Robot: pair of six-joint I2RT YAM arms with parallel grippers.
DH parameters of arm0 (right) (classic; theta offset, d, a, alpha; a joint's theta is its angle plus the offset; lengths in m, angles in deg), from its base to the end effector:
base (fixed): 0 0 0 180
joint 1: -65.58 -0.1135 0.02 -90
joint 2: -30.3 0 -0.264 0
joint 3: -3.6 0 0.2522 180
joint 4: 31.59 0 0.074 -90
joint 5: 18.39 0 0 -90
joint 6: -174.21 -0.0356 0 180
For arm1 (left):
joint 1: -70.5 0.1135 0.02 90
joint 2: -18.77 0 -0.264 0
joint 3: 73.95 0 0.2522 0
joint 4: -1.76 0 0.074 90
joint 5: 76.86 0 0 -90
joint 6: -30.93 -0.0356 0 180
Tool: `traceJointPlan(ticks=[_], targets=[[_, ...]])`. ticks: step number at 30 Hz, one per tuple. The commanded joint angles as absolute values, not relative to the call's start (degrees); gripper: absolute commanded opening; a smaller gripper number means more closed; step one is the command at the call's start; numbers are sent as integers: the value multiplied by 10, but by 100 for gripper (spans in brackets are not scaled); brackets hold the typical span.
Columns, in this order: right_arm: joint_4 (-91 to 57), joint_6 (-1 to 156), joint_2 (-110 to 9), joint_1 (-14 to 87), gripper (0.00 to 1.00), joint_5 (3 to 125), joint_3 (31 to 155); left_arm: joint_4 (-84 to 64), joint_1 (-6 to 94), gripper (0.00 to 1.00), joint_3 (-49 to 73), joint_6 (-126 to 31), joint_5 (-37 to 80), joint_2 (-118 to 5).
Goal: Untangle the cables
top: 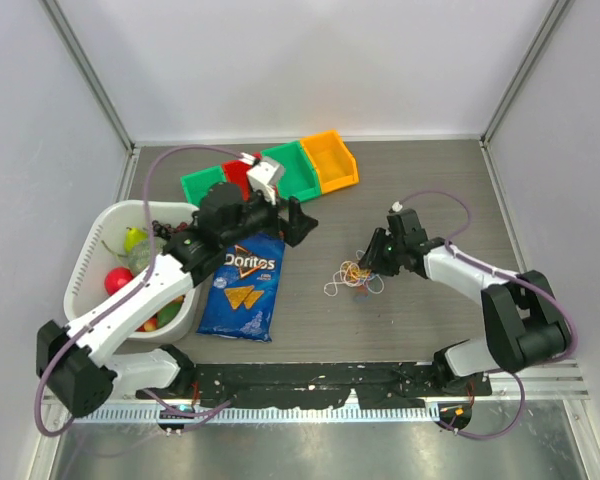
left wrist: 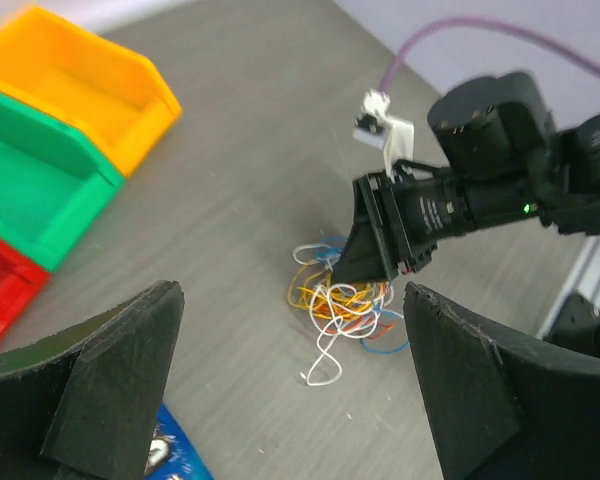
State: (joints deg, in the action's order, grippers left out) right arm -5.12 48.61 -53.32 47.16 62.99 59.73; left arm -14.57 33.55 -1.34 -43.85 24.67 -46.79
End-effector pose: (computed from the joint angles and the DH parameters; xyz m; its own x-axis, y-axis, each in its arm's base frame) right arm 0.2627 0.0931 0.1712 -0.8544 0.3221 -0.4078 0.1245 0.8888 0.4410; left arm 0.2103 -0.1671 0.3672 -0.3204 -0.0809 -0.9438 0.6866 0.6666 -0.2902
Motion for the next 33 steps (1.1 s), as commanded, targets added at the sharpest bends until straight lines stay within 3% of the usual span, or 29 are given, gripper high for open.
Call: traceJointPlan(ticks=[1,5,9,11,15,17,22,29,33], targets=[[-78,440,-470,459,39,597,562,-195,276,92,29,-442,268,-540],[-12,482,-428,460,64,626,590,-257,184,84,64,-486,236,-622],[26,510,-387,475,74,660,596,-247,110,82,47,-501,183,-654],[21,511,-370,503,75,628,580,-231,109,83,38,-487,187,-660],[-9,510,-350,533,75,548,549,-240,118,96,52,-476,159,-693],[-14,511,-352,533,75,540,545,-251,132,97,63,-465,159,-719],[-11,515,-380,533,73,522,553,-275,142,79,77,-460,137,-781],[-31,516,-399,533,72,481,549,-264,146,69,73,-454,115,-812],[-39,517,-401,533,72,480,537,-244,153,59,76,-455,166,-829]])
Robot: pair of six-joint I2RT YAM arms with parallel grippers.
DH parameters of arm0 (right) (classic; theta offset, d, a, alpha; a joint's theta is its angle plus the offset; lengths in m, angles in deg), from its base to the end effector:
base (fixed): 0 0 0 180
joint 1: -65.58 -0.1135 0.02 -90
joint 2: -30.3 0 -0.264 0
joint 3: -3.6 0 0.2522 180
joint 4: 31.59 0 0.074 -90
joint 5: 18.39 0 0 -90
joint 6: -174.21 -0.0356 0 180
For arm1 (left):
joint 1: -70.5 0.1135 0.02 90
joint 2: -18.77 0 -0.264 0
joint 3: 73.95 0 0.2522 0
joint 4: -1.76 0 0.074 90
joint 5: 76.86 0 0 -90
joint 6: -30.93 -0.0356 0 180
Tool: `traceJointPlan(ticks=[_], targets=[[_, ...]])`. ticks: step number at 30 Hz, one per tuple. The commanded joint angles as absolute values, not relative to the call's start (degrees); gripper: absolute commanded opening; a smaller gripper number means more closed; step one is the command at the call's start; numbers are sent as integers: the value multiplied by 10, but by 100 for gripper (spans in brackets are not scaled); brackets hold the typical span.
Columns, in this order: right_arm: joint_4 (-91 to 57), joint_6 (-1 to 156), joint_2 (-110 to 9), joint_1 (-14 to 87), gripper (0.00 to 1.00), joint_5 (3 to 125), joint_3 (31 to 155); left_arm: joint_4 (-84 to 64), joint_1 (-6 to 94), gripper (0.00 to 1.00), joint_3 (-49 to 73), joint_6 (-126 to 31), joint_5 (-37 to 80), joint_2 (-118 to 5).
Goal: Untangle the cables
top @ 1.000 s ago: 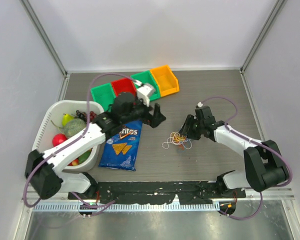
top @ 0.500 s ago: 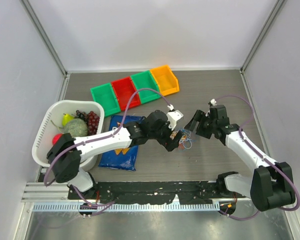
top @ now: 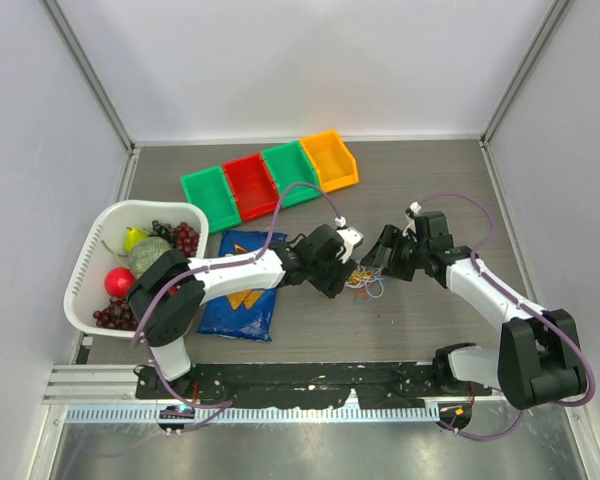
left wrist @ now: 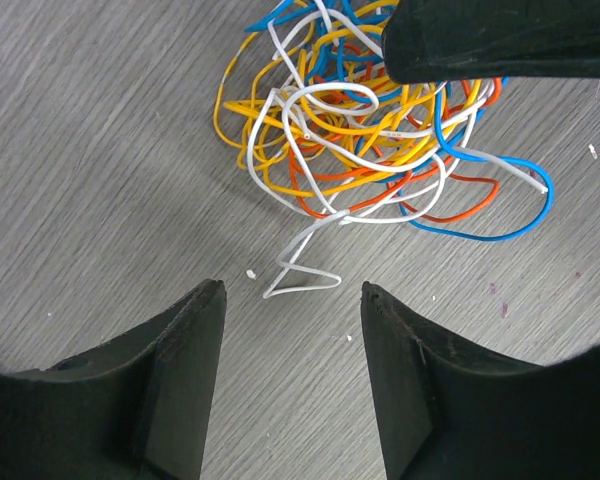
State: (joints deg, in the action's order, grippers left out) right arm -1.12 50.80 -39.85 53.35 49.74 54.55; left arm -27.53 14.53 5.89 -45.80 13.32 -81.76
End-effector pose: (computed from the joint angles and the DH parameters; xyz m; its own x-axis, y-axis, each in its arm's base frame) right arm 0.2296 0.0633 0.1973 -0.8599 0.3365 -0.3839 0.0495 0.8034 0.5934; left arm 0.2096 -0.3106 0.2000 -0.6076 0.4897 -0.6253 0.7093 0.6887 -0.1499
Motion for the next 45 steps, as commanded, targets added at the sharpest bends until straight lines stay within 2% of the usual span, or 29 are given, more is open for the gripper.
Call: traceJointPlan(ticks=[1,8,12,14,16,17,22,25,29,34,36,39,45], targets=[[-41,517,-405,533,72,478,535,-242,153,57,77,-452,172,-834],[-69,502,-414,533,71,471,520,-246,154,47,92,-444,181,-857],[-88,493,-421,532,71,461,511,-238,156,37,102,-449,194,-863],[-93,490,-423,530,72,460,509,-231,155,25,99,-452,202,-862],[-96,487,-425,527,72,462,509,-233,155,5,102,-455,202,-862],[-97,484,-426,525,72,464,509,-242,155,0,105,-456,196,-860],[-79,491,-416,522,64,486,516,-274,156,0,99,-475,153,-798],[-81,498,-384,513,66,496,515,-277,154,0,81,-478,154,-734],[-101,516,-363,488,72,490,515,-310,154,0,96,-470,227,-681],[-152,498,-402,466,73,473,506,-307,154,0,132,-420,268,-652],[-164,484,-426,465,70,481,506,-311,153,0,155,-404,275,-642],[-135,473,-457,465,60,540,516,-336,154,0,210,-386,276,-624],[-75,462,-472,466,56,660,526,-328,154,0,273,-388,216,-533]])
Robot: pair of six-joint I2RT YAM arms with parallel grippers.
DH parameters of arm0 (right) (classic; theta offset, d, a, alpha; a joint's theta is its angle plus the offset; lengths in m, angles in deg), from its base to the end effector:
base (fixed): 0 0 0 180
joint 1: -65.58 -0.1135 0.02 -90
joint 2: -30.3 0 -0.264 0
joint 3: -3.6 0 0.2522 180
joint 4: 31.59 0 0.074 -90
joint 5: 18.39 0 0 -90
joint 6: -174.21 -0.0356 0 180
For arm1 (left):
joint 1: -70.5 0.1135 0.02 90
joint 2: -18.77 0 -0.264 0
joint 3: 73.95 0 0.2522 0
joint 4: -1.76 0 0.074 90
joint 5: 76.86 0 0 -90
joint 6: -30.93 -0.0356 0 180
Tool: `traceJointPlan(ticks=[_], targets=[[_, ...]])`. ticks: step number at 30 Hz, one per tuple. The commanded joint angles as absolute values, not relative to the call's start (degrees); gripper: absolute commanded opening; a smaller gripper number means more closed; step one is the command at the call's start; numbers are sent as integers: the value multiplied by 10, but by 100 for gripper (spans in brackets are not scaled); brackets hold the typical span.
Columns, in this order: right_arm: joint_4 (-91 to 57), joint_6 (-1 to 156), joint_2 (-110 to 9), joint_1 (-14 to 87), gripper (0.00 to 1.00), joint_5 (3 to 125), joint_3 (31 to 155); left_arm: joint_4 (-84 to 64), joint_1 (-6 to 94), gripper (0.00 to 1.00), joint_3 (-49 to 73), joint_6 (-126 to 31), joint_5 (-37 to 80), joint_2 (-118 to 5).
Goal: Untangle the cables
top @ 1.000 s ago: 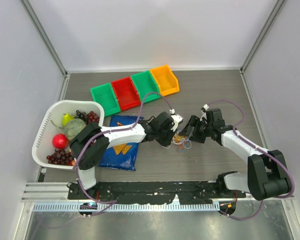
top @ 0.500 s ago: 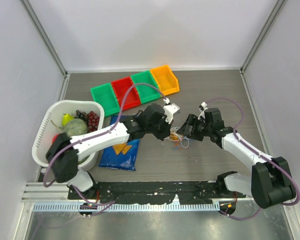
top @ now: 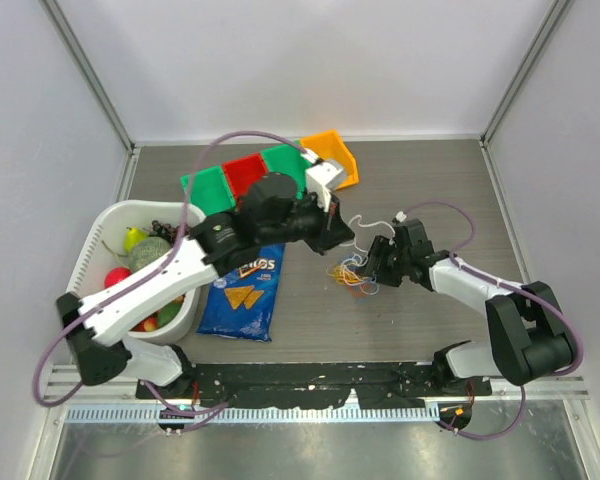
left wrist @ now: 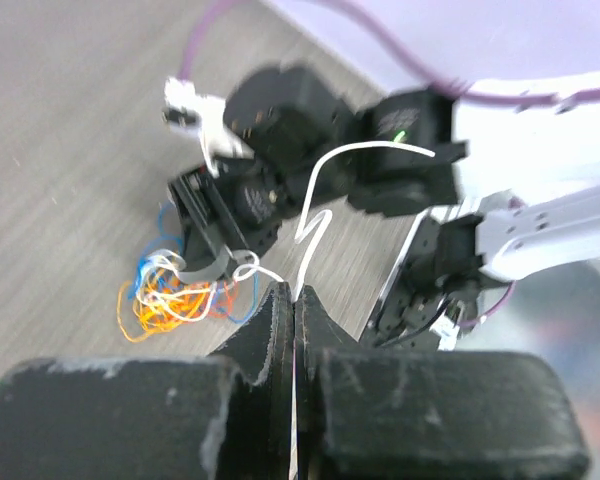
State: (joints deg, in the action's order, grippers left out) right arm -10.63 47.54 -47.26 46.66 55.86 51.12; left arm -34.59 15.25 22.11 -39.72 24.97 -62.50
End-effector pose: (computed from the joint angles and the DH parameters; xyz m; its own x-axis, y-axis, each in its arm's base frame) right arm 0.2330 0.0901 0.1609 -0.8725 0.3085 -0.3788 0.0591 0.8363 0.5450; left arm 0.1793 -0.2712 0.3988 -0.5001 0.1519 -0.8525 0.7919 0.4786 -0.3792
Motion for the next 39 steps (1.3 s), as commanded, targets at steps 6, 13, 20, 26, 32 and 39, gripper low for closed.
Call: traceJointPlan(ticks=[6,13,20,26,32,39], targets=[[-4,485,-416,465,62,750,554,-358,155,0,292,-409,137,-504],[71,568,-386,466,73,780,622,-320,175,0,245,-373,57,-457],[55,628,-296,458,78,595,682,-360,198,0,248,-325,91,-472],[-49,461,-294,459,77,402,710,-353,238,0,208,-257,127,-469],[-223,193,-278,454,70,355,645,-345,255,0,186,-235,129,-469],[-289,209,-255,449,73,389,622,-336,263,0,179,-215,174,-483]])
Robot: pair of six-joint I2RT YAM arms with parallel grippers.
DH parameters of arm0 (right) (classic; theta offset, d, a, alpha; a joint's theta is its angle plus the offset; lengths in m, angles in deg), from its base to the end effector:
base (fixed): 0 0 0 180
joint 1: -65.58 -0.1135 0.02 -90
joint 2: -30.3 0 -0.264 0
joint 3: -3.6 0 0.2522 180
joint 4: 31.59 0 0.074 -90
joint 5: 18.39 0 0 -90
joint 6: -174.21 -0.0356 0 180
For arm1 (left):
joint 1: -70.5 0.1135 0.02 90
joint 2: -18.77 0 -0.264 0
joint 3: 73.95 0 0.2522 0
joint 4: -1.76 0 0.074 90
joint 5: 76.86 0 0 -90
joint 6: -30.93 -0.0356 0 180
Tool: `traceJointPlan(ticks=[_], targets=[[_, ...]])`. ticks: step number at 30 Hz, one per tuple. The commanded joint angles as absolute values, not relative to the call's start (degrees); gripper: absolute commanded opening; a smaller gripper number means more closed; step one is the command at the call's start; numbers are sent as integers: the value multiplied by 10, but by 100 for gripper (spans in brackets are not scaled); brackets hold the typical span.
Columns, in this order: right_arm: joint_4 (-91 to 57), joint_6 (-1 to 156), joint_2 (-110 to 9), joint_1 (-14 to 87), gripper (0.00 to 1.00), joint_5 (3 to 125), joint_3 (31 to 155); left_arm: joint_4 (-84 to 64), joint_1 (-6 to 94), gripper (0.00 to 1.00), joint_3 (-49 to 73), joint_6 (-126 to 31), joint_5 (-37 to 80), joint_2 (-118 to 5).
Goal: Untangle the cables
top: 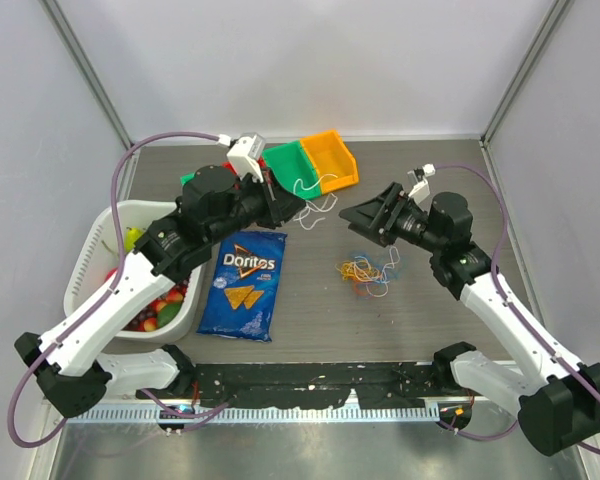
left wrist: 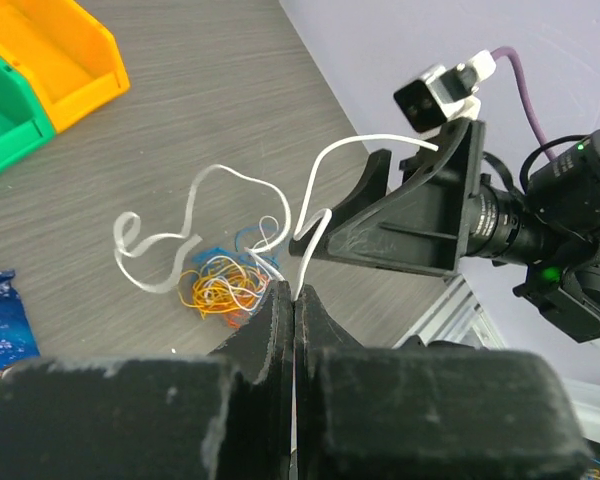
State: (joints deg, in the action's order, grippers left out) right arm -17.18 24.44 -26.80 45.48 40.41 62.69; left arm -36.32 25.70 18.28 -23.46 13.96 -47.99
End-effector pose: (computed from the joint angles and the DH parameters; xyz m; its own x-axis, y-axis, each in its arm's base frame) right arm 0.2103 0.0966 0.3215 -0.7662 0.5066 -0.3954 -0.2127 0.3808 0.8999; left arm 0.1774 -0.1769 0.4406 -0.5420 -0.2823 -0.7916 0.4907 0.6584 -0.5708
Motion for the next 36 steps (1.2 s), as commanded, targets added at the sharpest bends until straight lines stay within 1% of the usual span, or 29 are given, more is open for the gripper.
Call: traceJointPlan(ticks=[1,3,8,10,12,14,15,17,22,26,28,30,33,36], targets=[[-318,213,-257,447,74,387,615,-334,264,0,174,-212,176,-483],[-337,225,-261,445,76,384,610,-329,267,0,169,-203,185,-483],[-361,193,-273,443,76,411,610,-313,271,0,156,-186,210,-485],[-362,192,-274,442,73,426,615,-302,271,0,149,-179,223,-486],[-358,193,-285,441,64,431,624,-298,271,0,144,-176,232,-488],[-358,194,-298,440,43,423,632,-298,272,0,143,-174,239,-491],[-360,197,-306,440,20,413,634,-298,272,0,142,-173,240,-493],[-357,210,-306,436,1,409,640,-294,273,0,138,-172,245,-493],[-292,289,-290,425,1,408,669,-305,292,0,128,-166,268,-518],[-248,330,-291,416,1,378,698,-286,320,0,98,-152,293,-530],[-228,349,-305,410,1,330,716,-263,331,0,82,-147,325,-537],[-198,376,-325,399,1,309,740,-247,341,0,70,-145,360,-548],[-131,430,-339,382,1,294,783,-217,345,0,57,-148,407,-561],[-117,446,-348,380,1,278,800,-178,344,0,41,-150,470,-571]])
